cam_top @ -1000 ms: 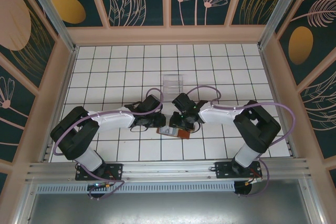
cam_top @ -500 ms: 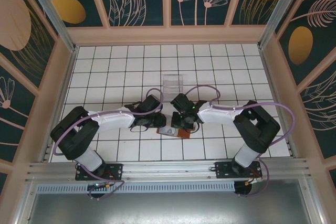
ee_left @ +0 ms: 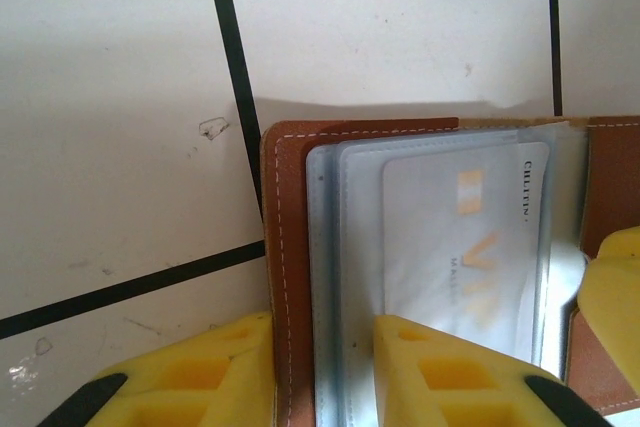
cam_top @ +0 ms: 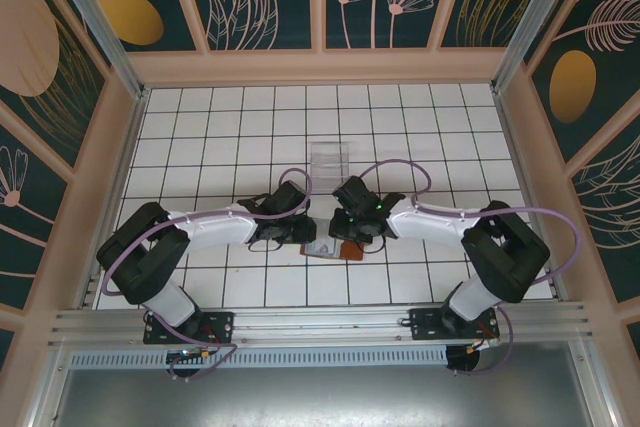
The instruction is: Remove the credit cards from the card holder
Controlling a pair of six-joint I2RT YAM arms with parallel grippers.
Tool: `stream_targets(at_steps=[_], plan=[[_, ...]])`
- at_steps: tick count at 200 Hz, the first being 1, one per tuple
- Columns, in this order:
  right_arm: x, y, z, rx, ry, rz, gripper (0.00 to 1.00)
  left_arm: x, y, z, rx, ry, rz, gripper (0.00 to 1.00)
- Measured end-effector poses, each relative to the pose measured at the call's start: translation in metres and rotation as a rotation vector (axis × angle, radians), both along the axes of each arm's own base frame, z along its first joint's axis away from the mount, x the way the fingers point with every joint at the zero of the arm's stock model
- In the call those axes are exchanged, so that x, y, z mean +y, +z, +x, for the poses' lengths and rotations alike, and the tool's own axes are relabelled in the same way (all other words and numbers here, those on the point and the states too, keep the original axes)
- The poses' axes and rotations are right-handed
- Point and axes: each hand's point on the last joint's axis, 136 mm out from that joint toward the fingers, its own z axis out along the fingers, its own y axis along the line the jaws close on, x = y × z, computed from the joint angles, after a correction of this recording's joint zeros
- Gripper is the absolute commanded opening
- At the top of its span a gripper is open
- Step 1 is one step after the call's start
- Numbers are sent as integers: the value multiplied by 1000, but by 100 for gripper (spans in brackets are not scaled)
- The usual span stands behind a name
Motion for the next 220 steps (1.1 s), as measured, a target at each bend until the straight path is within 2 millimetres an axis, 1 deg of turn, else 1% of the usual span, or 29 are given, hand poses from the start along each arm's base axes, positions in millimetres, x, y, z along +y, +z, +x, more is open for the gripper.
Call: stream_targets(at_steps=[45, 106, 156, 183, 198, 220], plan=[[-2, -10, 0, 20, -5, 82, 18, 0, 0, 1, -4, 0, 3, 29], [3, -12, -1, 22, 10, 173, 16, -1, -1, 3, -11, 1, -1, 28], [3, -17, -1, 25, 13, 196, 16, -1, -1, 3, -10, 1, -1, 28], [5, -17, -1, 24, 18, 228, 16, -1, -2, 3, -10, 0, -1, 27], [6, -17, -1, 23, 18, 254, 19, -1, -2, 3, -9, 0, -1, 27], [7, -17, -1, 28, 14, 292, 19, -1, -2, 3, -9, 1, 0, 27]])
